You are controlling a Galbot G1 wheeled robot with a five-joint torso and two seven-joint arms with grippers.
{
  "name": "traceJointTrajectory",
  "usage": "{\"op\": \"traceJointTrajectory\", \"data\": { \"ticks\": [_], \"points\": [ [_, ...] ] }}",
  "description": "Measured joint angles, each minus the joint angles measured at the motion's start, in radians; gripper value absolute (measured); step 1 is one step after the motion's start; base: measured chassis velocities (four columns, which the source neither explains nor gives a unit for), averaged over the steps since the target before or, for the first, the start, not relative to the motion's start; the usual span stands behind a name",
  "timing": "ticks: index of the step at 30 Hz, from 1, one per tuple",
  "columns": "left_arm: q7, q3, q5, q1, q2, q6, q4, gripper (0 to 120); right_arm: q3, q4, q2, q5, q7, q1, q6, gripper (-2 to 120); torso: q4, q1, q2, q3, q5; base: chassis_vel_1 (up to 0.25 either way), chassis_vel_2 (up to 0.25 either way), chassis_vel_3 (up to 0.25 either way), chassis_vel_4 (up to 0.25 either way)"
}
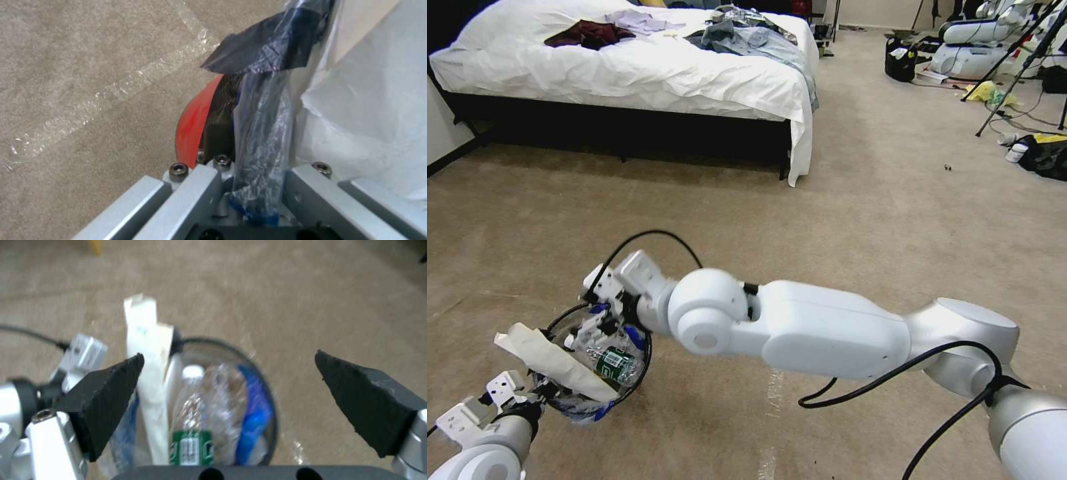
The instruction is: Pick up the trash bin and place the garbage on the floor into it.
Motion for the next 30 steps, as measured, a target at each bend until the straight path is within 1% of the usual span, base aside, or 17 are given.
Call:
{"op": "traceJointTrajectory", "data": {
  "ticks": [3, 6, 9, 10, 12, 15, 17, 18, 20, 21, 23, 24, 26, 27, 29, 30],
  "points": [
    [-0.002, 0.000, -0.007, -0.002, 0.006, 0.004, 0.004, 0, 0.076, 0.032, -0.041, -0.011, -0.015, -0.014, 0.006, 98, 0.0000, 0.000, 0.000, 0.000, 0.0000, 0.000, 0.000, 0.000, 0.000],
    [-0.004, 0.001, -0.012, -0.003, 0.010, 0.005, 0.006, 0, 0.102, 0.044, -0.062, -0.021, -0.020, -0.020, 0.018, 98, 0.0000, 0.000, 0.000, 0.000, 0.0000, 0.000, 0.000, 0.000, 0.000],
    [-0.016, -0.006, -0.043, -0.002, 0.018, 0.012, 0.008, 0, 0.177, 0.066, -0.123, -0.043, -0.031, -0.043, 0.049, 99, -0.0001, 0.000, 0.000, 0.000, 0.0002, 0.000, 0.000, 0.000, 0.000],
    [-0.016, -0.006, -0.043, -0.002, 0.018, 0.012, 0.008, 0, 0.177, 0.066, -0.123, -0.043, -0.031, -0.043, 0.049, 99, -0.0001, 0.000, 0.000, 0.000, 0.0002, 0.000, 0.000, 0.000, 0.000],
    [-0.029, -0.013, -0.070, -0.003, 0.026, 0.018, 0.010, 0, 0.222, 0.073, -0.162, -0.055, -0.042, -0.058, 0.064, 99, 0.0001, 0.000, 0.000, 0.000, 0.0003, 0.000, 0.000, 0.000, 0.000],
    [-0.036, -0.013, -0.088, -0.006, 0.031, 0.022, 0.016, 0, 0.242, 0.077, -0.180, -0.063, -0.044, -0.066, 0.071, 99, 0.0001, 0.000, 0.000, 0.000, 0.0003, 0.000, 0.000, 0.000, 0.000],
    [-0.049, -0.013, -0.130, -0.015, 0.058, 0.029, 0.043, 0, 0.282, 0.088, -0.219, -0.076, -0.046, -0.086, 0.089, 99, -0.0001, 0.000, 0.000, 0.000, 0.0001, 0.000, 0.000, 0.000, 0.000],
    [-0.049, -0.013, -0.130, -0.015, 0.058, 0.029, 0.043, 0, 0.282, 0.088, -0.219, -0.076, -0.046, -0.086, 0.089, 99, -0.0001, 0.000, 0.000, 0.000, 0.0001, 0.000, 0.000, 0.000, 0.000],
    [-0.062, -0.012, -0.163, -0.029, 0.085, 0.033, 0.077, 0, 0.320, 0.104, -0.253, -0.082, -0.047, -0.110, 0.095, 99, -0.0001, 0.000, 0.000, 0.000, 0.0002, 0.000, 0.000, 0.000, 0.000],
    [-0.062, -0.012, -0.163, -0.029, 0.085, 0.033, 0.077, 0, 0.320, 0.104, -0.253, -0.082, -0.047, -0.110, 0.095, 99, -0.0001, 0.000, 0.000, 0.000, 0.0002, 0.000, 0.000, 0.000, 0.000],
    [-0.068, -0.004, -0.190, -0.046, 0.110, 0.036, 0.123, 0, 0.350, 0.118, -0.286, -0.092, -0.049, -0.135, 0.099, 99, -0.0001, 0.000, 0.000, 0.000, 0.0002, 0.000, 0.000, 0.000, 0.000],
    [-0.068, -0.004, -0.190, -0.046, 0.110, 0.036, 0.123, 0, 0.350, 0.118, -0.286, -0.092, -0.049, -0.135, 0.099, 99, -0.0001, 0.000, 0.000, 0.000, 0.0002, 0.000, 0.000, 0.000, 0.000],
    [-0.070, 0.008, -0.204, -0.057, 0.127, 0.038, 0.158, 0, 0.377, 0.126, -0.308, -0.096, -0.049, -0.156, 0.100, 99, 0.0000, 0.000, 0.000, 0.000, 0.0000, 0.000, 0.000, 0.000, 0.000],
    [-0.070, 0.008, -0.204, -0.057, 0.127, 0.038, 0.158, 0, 0.377, 0.126, -0.308, -0.096, -0.049, -0.156, 0.100, 99, 0.0000, 0.000, 0.000, 0.000, 0.0000, 0.000, 0.000, 0.000, 0.000],
    [-0.073, 0.024, -0.215, -0.072, 0.144, 0.040, 0.196, 0, 0.407, 0.134, -0.330, -0.100, -0.050, -0.180, 0.103, 99, 0.0000, 0.000, 0.000, 0.000, 0.0000, 0.000, 0.000, 0.000, 0.000],
    [-0.073, 0.024, -0.215, -0.072, 0.144, 0.040, 0.196, 0, 0.407, 0.134, -0.330, -0.100, -0.050, -0.180, 0.103, 99, 0.0000, 0.000, 0.000, 0.000, 0.0000, 0.000, 0.000, 0.000, 0.000]
  ]
}}
